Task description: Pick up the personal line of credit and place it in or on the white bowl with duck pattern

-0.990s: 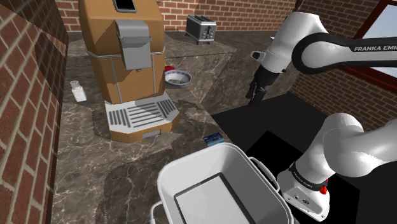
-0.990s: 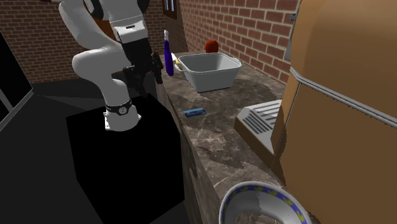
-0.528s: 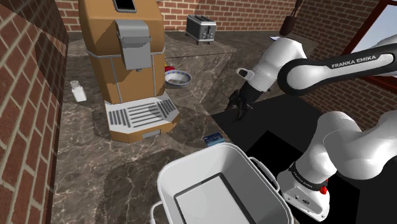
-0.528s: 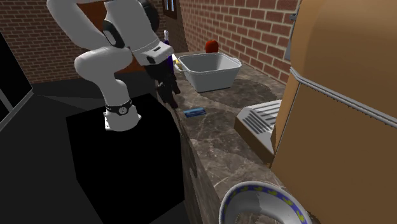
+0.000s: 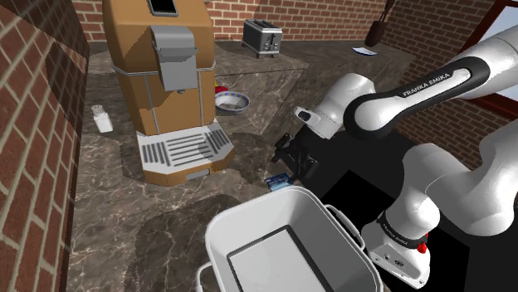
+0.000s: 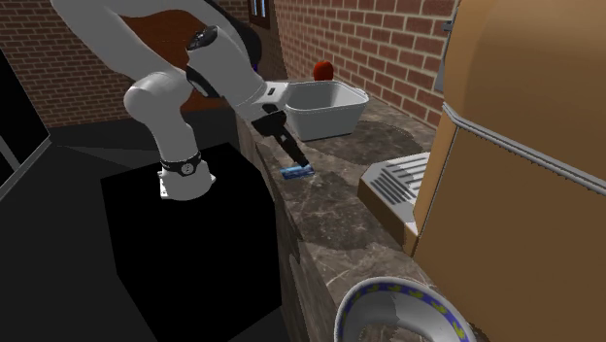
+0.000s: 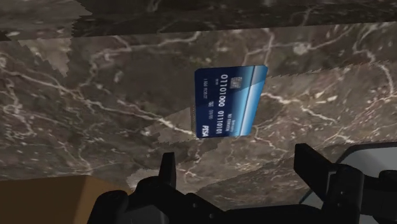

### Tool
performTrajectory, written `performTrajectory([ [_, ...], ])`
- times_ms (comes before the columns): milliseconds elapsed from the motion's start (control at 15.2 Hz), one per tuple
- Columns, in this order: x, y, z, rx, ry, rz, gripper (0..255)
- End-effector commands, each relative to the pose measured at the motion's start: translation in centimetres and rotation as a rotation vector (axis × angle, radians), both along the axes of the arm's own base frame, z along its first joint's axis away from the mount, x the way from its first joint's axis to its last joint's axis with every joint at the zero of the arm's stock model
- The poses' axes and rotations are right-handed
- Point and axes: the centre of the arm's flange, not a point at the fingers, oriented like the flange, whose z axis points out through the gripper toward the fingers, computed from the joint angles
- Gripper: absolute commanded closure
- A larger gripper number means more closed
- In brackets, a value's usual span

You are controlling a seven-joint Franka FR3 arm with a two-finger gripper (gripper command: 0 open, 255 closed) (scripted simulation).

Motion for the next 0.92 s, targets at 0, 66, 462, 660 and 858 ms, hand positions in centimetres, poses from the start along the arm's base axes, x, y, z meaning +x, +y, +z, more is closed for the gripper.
performTrajectory([
  [0, 0.1, 0.7, -1.0, 0.004, -0.010, 0.016, 0],
  [66, 0.2, 1.0, -1.4, 0.004, -0.010, 0.016, 0],
  [462, 0.6, 2.3, -3.4, 0.004, -0.010, 0.016, 0],
  [660, 0.6, 2.3, -3.4, 0.004, -0.010, 0.016, 0],
  [858, 0.6, 2.3, -3.4, 0.004, -0.010, 0.016, 0],
])
